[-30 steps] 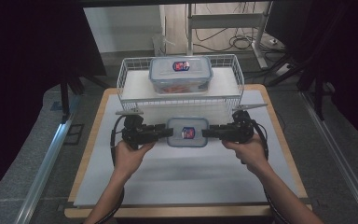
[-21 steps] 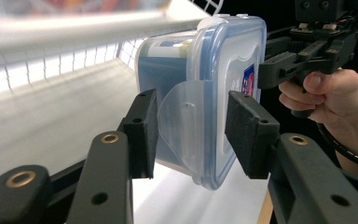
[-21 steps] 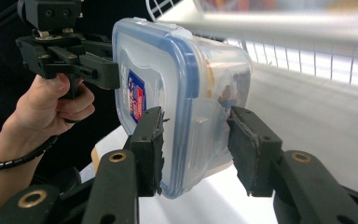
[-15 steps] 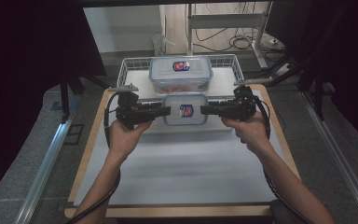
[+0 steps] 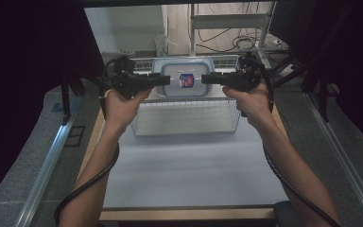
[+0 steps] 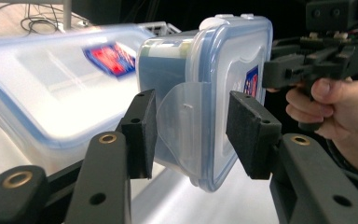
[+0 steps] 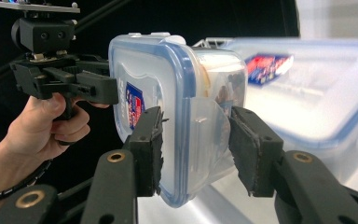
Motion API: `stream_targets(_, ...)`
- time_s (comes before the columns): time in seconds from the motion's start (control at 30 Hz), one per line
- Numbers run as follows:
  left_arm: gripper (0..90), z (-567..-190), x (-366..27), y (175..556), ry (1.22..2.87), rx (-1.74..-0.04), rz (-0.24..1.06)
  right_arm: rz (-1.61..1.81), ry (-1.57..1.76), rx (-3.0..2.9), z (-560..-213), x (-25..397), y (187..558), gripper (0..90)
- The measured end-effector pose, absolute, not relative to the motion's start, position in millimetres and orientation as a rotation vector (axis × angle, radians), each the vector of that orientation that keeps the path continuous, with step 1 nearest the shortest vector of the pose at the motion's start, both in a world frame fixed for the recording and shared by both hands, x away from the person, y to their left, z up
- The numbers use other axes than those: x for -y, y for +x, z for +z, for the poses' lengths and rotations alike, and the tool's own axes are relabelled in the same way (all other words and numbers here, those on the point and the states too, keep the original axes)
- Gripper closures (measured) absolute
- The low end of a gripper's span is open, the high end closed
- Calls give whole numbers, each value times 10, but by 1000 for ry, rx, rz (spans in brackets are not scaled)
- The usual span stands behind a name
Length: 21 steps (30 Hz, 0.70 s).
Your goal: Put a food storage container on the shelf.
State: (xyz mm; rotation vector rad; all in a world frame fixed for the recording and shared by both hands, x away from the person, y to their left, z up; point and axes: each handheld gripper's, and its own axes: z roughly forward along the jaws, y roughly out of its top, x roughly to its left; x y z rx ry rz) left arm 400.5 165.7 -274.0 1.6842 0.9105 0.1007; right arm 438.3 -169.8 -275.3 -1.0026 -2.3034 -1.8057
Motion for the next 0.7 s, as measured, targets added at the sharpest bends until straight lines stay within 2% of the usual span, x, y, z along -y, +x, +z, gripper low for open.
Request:
stream_targets(0.27,535,-2595,-1703,4267,1660,-940,92,-1827,-1034,2274,-2610,1643,4620,552)
stream_targets(0.7,529,-2722,-1709,4513,1618,-1004,44,-1774,-1101,2258,-2645,1593,4913,546)
